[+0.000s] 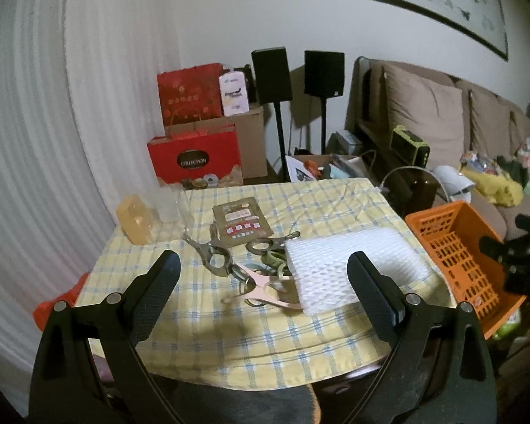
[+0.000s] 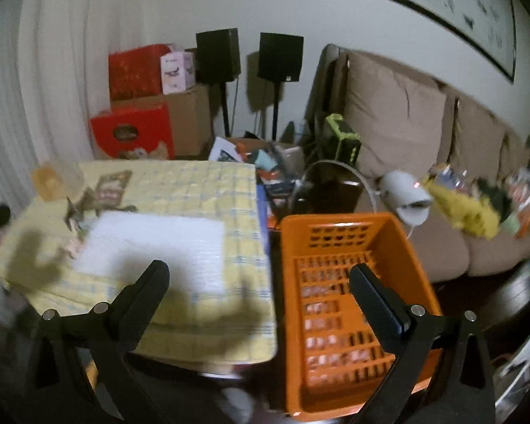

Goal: Organize objects
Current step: 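Move both grippers toward the white foam net sheet on the table, then slide the left gripper under the foam sheet edge and close it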

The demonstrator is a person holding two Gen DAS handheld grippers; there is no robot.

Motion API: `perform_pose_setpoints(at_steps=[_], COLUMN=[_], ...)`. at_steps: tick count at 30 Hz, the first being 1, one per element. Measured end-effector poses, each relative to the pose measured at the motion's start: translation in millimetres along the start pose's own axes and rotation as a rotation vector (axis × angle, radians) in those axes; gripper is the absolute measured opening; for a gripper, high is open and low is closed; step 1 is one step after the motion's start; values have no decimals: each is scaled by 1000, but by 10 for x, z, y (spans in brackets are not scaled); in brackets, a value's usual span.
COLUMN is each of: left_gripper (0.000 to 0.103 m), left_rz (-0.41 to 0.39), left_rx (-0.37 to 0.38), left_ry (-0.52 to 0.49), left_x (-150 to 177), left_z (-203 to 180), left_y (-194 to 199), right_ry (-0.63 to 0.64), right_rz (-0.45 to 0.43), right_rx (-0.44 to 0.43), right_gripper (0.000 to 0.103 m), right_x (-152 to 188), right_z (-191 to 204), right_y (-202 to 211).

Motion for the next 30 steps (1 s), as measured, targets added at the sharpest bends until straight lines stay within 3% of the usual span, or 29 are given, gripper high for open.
perform_pose_setpoints(at_steps=[7, 11, 14, 15, 20, 30], left_gripper=[95, 95, 95, 95, 95, 93], left_rz=[26, 30, 72, 119, 185, 238], left_rx=[8, 9, 8, 12, 93, 161], left_ry=[26, 38, 65, 84, 168, 157], left_x=[30, 29, 33, 41, 90, 226], left_z=[19, 46, 84, 110, 163, 109], left_y=[-58, -69, -137, -201, -312, -503], right_ry=[-33, -59, -85, -92, -160, -184], right_rz=[-7, 12, 18, 19, 41, 105], right_rx=[-103, -116, -125, -128, -143, -188], right_gripper=[102, 102, 102, 102, 102, 102], right_x=[56, 75, 82, 86, 125, 228], right_z=[-6, -56, -124, -151, -359, -256], right_y=[24, -25, -48, -56, -156, -392])
Point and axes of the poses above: each gripper's, at about its wrist camera, not at the fingertips, and y roughly against the way its jaws point, z to its left, x to its underside, the point moved 6 cm from there along -y, roughly the way its jaws point, and after that the axes turned 8 degrees about z, right-handed, at the moved point
